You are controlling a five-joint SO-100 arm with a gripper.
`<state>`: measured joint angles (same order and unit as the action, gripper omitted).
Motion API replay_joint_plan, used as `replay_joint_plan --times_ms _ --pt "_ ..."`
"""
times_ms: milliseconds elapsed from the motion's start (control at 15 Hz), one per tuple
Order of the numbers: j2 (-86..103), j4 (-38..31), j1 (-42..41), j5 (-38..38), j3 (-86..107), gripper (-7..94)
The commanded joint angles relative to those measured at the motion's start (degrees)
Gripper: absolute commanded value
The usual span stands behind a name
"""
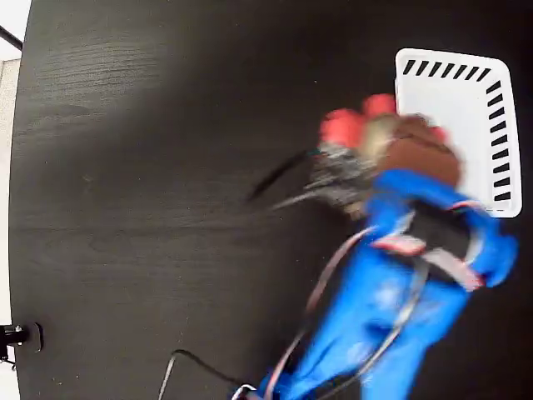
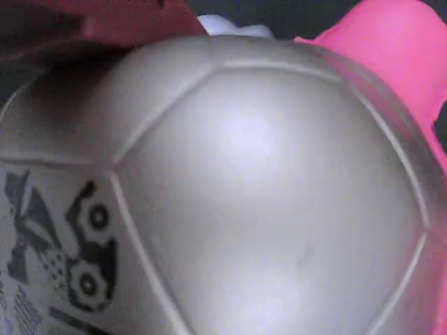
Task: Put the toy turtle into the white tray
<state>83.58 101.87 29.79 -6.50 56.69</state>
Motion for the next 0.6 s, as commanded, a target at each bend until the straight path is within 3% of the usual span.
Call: replay_joint_plan --times_ms 0,533 --pt "-7.3 1.2 5.3 0.5 -13.1 0" --pt "-32.0 1.2 11.9 2.4 -36.6 0"
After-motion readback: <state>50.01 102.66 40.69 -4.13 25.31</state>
